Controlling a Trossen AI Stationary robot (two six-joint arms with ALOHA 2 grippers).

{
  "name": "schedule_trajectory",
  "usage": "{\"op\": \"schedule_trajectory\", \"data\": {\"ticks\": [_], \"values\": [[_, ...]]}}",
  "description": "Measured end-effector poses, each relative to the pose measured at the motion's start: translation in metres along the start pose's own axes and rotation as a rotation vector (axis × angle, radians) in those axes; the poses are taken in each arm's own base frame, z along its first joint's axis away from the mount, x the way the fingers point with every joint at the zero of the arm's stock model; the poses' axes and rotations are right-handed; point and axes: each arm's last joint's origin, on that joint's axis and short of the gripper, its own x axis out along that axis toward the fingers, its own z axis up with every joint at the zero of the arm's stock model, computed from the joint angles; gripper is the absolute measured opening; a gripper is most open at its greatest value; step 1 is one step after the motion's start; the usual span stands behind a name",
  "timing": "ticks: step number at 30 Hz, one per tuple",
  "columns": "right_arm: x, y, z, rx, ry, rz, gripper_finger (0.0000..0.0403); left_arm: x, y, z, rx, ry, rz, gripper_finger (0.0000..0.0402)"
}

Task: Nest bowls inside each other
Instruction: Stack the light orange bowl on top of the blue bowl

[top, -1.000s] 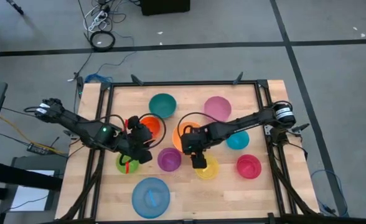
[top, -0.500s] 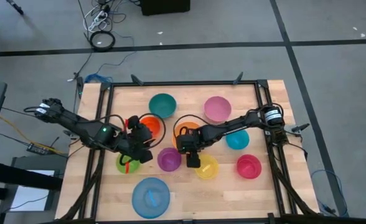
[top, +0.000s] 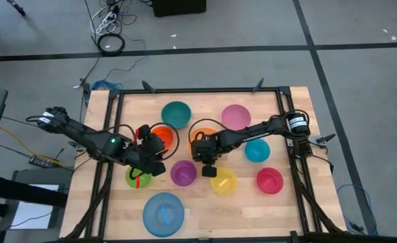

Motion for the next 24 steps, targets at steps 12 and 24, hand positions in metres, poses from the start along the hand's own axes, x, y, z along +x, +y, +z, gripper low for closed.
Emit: {"op": "schedule_trajectory", "data": {"ticks": [12, 24], "values": [[-0.085, 0.004, -0.002, 0.005, -0.181, -0.054, 0.0, -0.001, 0.006, 0.004, -0.054, -0.139, 0.207, 0.0157], [-0.127, 0.083, 0.017, -0.129, -0.623, 0.337, 0.0, -0.043, 0.023, 0.052, -0.168, -0.388, 0.396, 0.0157]]}}
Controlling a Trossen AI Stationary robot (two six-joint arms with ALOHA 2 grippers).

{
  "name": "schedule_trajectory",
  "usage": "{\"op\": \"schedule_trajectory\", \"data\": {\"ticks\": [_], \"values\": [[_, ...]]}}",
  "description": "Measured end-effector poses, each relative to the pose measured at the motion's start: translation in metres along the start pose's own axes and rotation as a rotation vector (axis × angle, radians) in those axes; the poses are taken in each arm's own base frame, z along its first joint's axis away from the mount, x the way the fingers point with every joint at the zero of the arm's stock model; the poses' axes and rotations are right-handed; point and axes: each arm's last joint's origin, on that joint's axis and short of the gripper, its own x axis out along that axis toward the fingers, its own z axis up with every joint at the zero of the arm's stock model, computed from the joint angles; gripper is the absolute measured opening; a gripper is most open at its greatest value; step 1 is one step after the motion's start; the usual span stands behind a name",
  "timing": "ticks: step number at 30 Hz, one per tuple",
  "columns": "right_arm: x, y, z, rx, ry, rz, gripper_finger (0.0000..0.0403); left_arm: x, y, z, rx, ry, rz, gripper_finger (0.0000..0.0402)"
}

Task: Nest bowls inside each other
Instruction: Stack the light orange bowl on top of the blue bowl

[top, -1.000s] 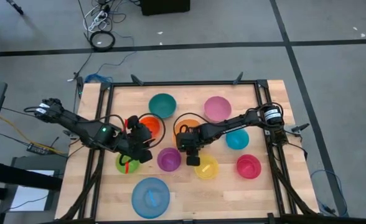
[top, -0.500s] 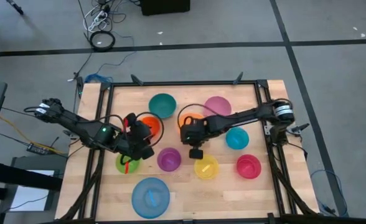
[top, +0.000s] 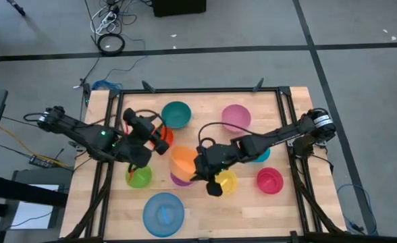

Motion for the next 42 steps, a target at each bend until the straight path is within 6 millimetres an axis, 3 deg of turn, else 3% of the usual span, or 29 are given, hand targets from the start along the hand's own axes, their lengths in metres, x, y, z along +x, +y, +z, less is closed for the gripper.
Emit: {"op": "schedule_trajectory", "data": {"ticks": [5, 12, 21, 29, 36, 42], "values": [[0.004, 0.013, 0.007, -0.013, -0.092, 0.085, 0.0, -0.009, 0.013, 0.033, -0.012, -0.046, 0.008, 0.0157], [0.027, 0.022, 0.004, -0.048, -0.164, 0.169, 0.0, -0.016, 0.027, 0.058, -0.008, -0.07, -0.005, 0.0157], [0.078, 0.021, -0.004, -0.089, -0.178, 0.304, 0.0, -0.012, 0.031, 0.057, -0.008, -0.032, -0.043, 0.0157], [0.12, 0.032, -0.003, -0.118, -0.018, 0.398, 0.0, -0.011, 0.033, 0.049, -0.003, 0.01, -0.042, 0.0157], [0.137, 0.035, -0.002, -0.042, 0.065, 0.464, 0.0001, -0.011, 0.034, 0.045, -0.02, 0.055, -0.072, 0.0157], [0.138, 0.032, -0.002, -0.009, 0.072, 0.433, 0.0032, -0.011, 0.033, 0.044, -0.019, 0.071, -0.095, 0.0157]]}}
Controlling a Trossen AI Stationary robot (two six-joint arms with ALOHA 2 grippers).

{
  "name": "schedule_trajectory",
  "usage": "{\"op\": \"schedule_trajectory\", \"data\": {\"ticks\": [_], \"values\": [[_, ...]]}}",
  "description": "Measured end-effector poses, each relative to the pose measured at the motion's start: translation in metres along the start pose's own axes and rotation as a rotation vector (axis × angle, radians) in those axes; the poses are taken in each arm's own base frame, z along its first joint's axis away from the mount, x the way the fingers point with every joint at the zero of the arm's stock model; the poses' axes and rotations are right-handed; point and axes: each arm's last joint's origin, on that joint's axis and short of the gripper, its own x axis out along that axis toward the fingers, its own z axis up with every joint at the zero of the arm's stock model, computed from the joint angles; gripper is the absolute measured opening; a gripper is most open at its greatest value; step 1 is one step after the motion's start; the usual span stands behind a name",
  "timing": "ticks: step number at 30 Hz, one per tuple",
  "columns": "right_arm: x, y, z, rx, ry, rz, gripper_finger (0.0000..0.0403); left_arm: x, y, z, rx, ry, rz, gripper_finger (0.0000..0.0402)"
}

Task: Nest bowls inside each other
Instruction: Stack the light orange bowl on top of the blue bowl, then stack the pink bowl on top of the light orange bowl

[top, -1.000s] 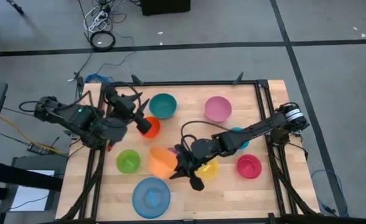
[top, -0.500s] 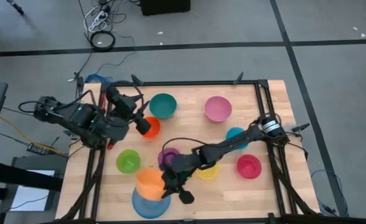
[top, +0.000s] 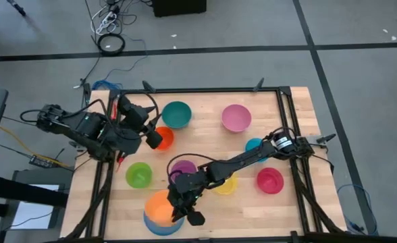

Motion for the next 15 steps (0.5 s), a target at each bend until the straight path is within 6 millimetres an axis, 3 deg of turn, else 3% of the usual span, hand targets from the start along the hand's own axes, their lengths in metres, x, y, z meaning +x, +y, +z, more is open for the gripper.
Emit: {"op": "schedule_trajectory", "data": {"ticks": [9, 15], "values": [[-0.005, -0.001, -0.001, 0.032, 0.031, -0.015, 0.0089, 0.0, 0.0, 0.0, 0.002, 0.008, -0.01, 0.0157], [-0.048, 0.002, 0.018, -0.01, 0.059, -0.211, 0.0096, 0.0, 0.0, -0.003, 0.001, 0.042, -0.04, 0.0157]]}}
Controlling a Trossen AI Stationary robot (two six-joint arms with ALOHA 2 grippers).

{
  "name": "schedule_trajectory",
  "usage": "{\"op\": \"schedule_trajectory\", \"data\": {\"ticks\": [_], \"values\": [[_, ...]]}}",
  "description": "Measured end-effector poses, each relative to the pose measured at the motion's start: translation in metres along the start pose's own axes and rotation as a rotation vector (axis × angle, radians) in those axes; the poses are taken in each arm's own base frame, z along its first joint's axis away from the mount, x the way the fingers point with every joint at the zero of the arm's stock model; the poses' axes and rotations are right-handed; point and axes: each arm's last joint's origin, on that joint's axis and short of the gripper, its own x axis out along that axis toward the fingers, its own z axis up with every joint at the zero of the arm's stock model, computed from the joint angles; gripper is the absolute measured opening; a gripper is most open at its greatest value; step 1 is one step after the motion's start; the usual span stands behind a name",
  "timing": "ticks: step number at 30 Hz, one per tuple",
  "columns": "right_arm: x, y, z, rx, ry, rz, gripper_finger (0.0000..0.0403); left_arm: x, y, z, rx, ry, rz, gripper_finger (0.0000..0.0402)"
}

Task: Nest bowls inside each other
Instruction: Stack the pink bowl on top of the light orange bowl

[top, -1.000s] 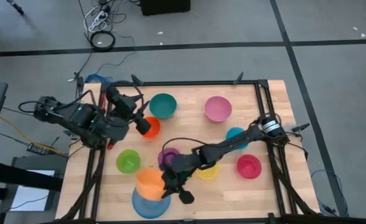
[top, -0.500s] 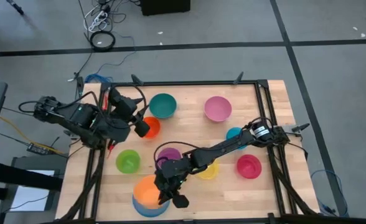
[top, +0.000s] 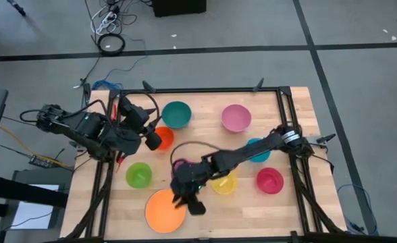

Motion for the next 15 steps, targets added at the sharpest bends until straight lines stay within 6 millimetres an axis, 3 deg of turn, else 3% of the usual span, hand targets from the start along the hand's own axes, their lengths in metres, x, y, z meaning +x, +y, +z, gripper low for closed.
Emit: {"op": "schedule_trajectory", "data": {"ticks": [3, 10, 15], "values": [[-0.03, -0.003, 0.005, -0.039, 0.048, -0.209, 0.0095, 0.0, 0.001, -0.004, 0.004, 0.05, -0.023, 0.0157], [-0.123, -0.008, 0.007, -0.059, 0.185, -0.741, 0.01, 0.0, 0.007, -0.021, -0.002, 0.204, -0.033, 0.0157], [-0.183, -0.022, -0.011, 0.124, 0.253, -0.872, 0.0109, 0.006, 0.001, -0.036, 0.031, 0.287, -0.06, 0.0157]]}}
